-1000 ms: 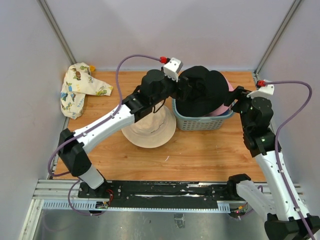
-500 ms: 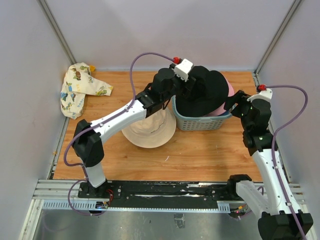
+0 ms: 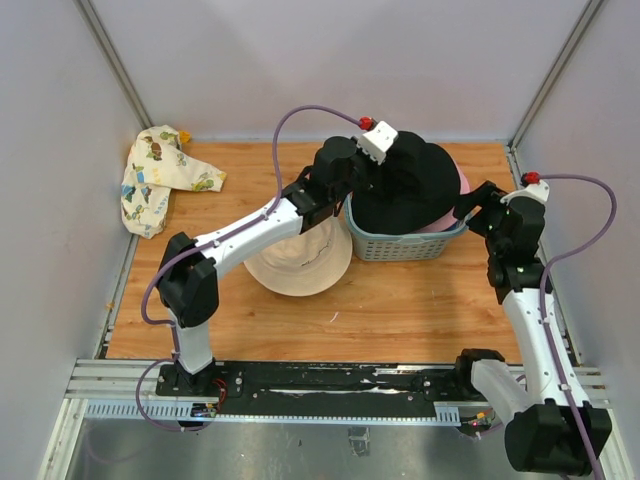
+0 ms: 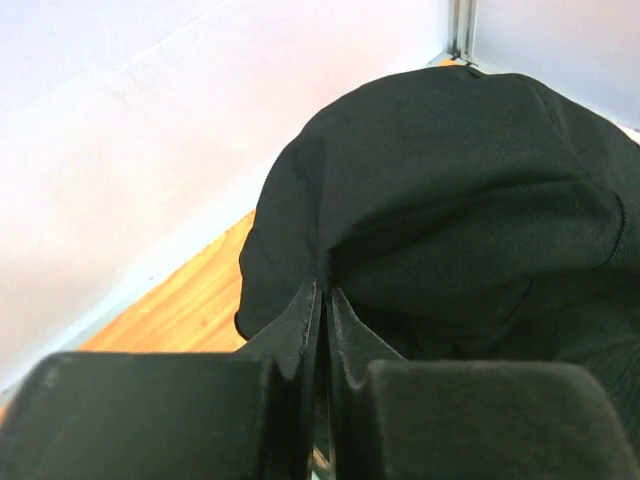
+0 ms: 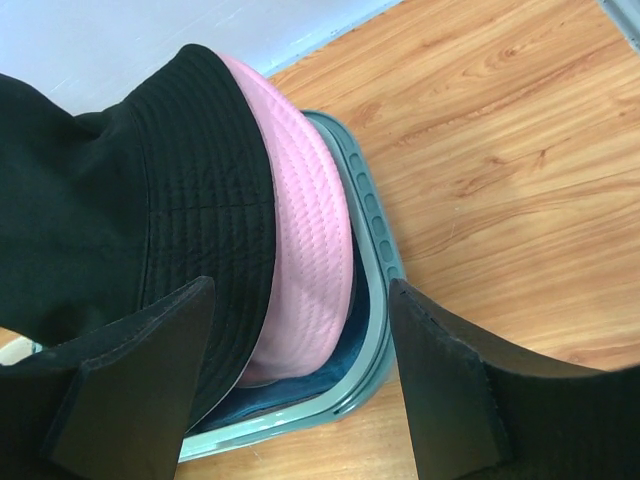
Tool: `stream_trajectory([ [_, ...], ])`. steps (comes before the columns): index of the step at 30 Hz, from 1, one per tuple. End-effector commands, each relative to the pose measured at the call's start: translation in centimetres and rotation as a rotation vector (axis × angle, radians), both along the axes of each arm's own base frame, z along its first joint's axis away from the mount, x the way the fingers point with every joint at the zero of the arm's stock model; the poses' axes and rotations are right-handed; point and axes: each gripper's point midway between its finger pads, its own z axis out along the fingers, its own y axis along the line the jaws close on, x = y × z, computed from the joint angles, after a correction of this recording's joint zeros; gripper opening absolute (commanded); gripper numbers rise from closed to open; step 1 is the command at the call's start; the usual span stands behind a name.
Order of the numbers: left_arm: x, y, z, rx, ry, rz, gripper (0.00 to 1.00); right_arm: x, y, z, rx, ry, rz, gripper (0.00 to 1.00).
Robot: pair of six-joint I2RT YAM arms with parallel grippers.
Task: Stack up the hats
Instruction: Adjust the hat in the bin, then pick up the hat from the bin.
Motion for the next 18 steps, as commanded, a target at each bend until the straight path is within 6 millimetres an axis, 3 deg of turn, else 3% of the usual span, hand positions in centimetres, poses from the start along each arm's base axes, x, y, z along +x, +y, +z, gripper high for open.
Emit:
stream_trajectory([
  [1, -0.3, 0.1, 3.8, -0.062, -0.085, -0.011, 0.01, 0.7, 0.1, 0.0, 0.043, -0.024, 0.011, 0.71],
  [11, -1.0, 1.4, 4.7, -0.062, -0.092, 0.014, 0.01, 1.5, -1.3, -2.1, 0.069, -0.003, -0.033, 0.69],
  [18, -1.0, 2.0, 4.3, -0.042, -0.084, 0.035, 0.01, 2.9, -1.3, -2.7, 0.108, -0.033, 0.001, 0.60],
])
